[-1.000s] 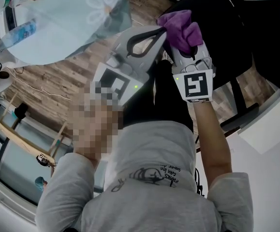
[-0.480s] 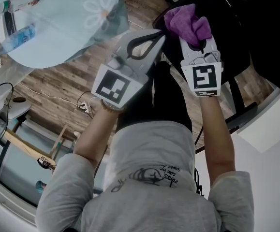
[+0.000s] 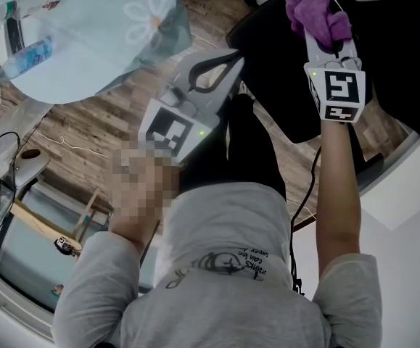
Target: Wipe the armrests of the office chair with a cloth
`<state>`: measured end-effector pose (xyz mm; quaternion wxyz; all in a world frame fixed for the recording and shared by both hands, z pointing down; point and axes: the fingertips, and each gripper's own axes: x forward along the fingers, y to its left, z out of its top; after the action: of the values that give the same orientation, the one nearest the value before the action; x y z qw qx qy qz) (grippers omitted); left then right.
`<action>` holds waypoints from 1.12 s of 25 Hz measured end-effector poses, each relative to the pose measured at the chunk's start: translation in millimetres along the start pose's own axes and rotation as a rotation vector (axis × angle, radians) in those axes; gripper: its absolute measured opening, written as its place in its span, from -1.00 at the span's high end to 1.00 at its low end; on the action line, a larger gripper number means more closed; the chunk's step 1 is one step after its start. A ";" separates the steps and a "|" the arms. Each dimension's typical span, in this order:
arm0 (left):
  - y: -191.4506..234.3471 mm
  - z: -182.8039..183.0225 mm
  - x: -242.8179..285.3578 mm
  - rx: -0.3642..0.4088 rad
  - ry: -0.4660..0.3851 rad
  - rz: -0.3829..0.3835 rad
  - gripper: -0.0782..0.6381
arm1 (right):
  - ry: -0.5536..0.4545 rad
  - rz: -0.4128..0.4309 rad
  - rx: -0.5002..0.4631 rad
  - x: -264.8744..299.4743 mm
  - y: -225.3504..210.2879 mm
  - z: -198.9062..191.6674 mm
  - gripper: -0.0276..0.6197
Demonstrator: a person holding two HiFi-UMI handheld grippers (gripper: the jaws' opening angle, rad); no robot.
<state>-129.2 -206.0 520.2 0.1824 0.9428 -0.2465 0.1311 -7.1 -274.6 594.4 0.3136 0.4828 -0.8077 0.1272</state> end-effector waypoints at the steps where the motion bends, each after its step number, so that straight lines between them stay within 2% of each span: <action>1: 0.2 -0.6 -0.4 -0.002 0.002 0.001 0.78 | 0.004 -0.010 0.006 1.2 -6.9 -0.9 0.82; 6: 1.2 0.9 -1.7 -0.004 -0.004 0.002 0.78 | 0.017 -0.041 0.043 6.2 -29.0 -0.4 0.82; 11: 1.9 0.2 -2.5 0.002 -0.002 0.006 0.78 | 0.014 -0.051 0.024 3.6 -13.2 1.1 0.82; 19: 1.3 4.8 -3.4 0.013 -0.005 0.007 0.78 | -0.027 0.058 -0.028 -3.5 61.2 12.0 0.82; 28: 1.5 2.6 -6.2 0.001 -0.009 0.017 0.78 | -0.061 0.227 -0.094 -17.1 150.8 17.9 0.82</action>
<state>-134.8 -205.6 516.2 0.1796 0.9412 -0.2554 0.1288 -137.9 -196.1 584.5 0.2947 0.3769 -0.8714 0.1089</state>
